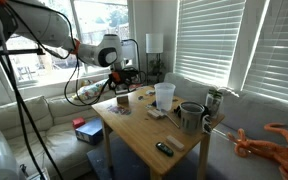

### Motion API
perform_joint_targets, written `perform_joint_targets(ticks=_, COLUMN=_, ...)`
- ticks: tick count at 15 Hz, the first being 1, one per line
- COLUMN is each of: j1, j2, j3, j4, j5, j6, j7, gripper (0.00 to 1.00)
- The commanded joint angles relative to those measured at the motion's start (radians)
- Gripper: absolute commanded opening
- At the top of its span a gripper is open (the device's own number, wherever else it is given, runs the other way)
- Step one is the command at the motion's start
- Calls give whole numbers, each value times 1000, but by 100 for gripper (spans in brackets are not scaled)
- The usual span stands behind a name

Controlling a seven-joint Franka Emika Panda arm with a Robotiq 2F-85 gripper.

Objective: Pick up the bottom wooden block from the stacked blocks in a square and put it on the top stacked wooden block, pick up the two stacked blocks and turn them ninety degrees anticlockwise to stack them on the block to the left, pick up the block to the right and stack it on the three stacked blocks

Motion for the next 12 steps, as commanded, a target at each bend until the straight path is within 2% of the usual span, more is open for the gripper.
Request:
perform_joint_targets(ticks=1, j1=9, j2=2, j3=0, j4=6, j5=14, j6=-14, j7=30, gripper=60)
perform_joint_targets(ticks=12, j1=13, j2=35, j3=7, j4=25, j5=1, j6=20, j7=23, gripper=60)
